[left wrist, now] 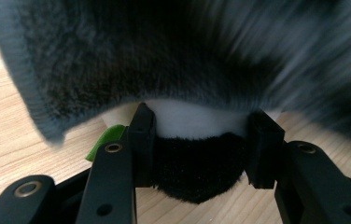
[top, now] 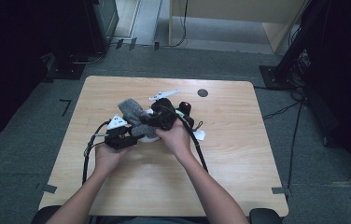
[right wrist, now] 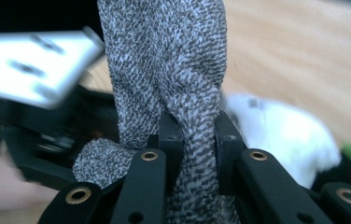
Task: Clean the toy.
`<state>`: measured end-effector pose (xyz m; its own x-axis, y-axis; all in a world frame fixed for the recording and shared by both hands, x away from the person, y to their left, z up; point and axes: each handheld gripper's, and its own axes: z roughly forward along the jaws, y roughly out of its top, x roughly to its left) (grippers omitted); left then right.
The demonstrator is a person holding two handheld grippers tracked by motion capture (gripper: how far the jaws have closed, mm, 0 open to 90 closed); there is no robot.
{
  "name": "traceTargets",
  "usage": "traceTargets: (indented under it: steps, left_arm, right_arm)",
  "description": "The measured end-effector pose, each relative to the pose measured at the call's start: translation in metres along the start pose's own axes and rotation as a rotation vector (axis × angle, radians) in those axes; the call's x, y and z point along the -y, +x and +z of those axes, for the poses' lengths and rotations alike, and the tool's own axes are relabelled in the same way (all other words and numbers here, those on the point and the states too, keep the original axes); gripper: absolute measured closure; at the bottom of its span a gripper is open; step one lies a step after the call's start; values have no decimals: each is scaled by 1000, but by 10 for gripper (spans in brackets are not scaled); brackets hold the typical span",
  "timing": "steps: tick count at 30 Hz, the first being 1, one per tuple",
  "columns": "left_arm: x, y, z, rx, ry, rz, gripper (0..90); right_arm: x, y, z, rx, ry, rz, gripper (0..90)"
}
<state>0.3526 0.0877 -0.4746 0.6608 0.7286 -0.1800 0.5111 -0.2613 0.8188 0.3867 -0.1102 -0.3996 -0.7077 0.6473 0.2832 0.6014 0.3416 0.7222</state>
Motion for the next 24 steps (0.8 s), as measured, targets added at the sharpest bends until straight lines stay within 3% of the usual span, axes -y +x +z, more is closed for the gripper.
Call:
traceTargets:
  steps: [3,8,11,17,20,22,24]
  left_arm:
    - [1,1,1,0,-1,6,547]
    - [1,1,1,1,6,5,548]
    - [1,1,1,5,8,6,549]
    - [1,2,1,10,2,-4,550]
    - [1,3,1,14,3,-18,550]
    - [1,4,1,17,2,-13,550]
    - [1,2,1,19,-2,-3,550]
  right_arm:
    - [11,-11,4,-9,-23,31,787]
    - [12,-15,-6,59,-6,-4,787]
    - [16,-20,-17,100,-2,-17,787]
    - [23,-38,-42,129,3,26,788]
    - [26,-45,-56,168,-4,12,788]
    - [30,-54,-67,202,-3,23,788]
    - [34,-64,-75,192,-8,57,787]
